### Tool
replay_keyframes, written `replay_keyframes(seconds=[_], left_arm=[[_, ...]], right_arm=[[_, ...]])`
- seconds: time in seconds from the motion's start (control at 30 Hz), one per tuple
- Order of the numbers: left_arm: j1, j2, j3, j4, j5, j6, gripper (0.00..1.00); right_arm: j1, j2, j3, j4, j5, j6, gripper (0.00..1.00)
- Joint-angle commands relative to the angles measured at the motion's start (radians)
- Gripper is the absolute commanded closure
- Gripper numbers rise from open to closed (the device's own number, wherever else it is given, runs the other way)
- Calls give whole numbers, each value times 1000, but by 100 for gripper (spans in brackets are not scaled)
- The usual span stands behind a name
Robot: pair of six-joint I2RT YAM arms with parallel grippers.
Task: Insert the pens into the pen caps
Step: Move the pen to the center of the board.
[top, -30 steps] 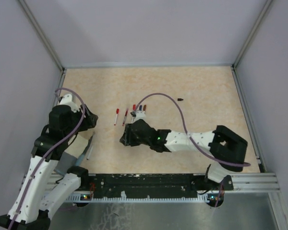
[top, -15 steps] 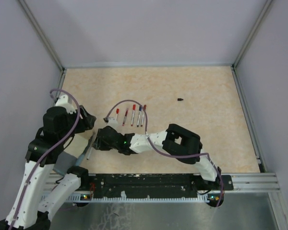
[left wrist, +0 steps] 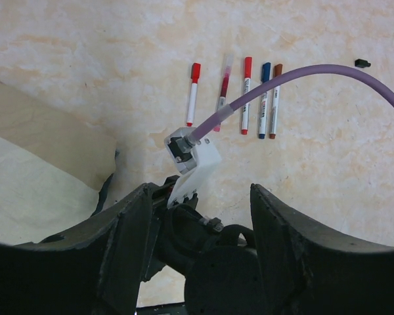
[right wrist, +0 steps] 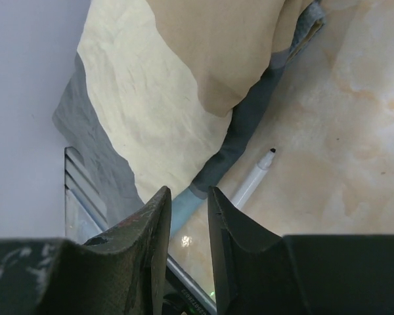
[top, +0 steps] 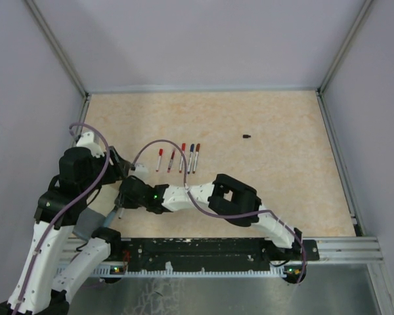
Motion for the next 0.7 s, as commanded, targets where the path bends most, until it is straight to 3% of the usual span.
replay_keyframes(seconds=[0.0, 0.27, 0.67], left_arm=[[-1, -13, 30, -11, 11, 17, 33], [-1, -32, 47, -23, 9, 4, 33], [-1, -73, 137, -62, -75, 10, 33]], right_arm=[[30, 44, 111, -106, 76, -20, 72], [65, 113, 288, -355, 250, -64, 66], [92, 234, 490, -529, 355, -94, 63]])
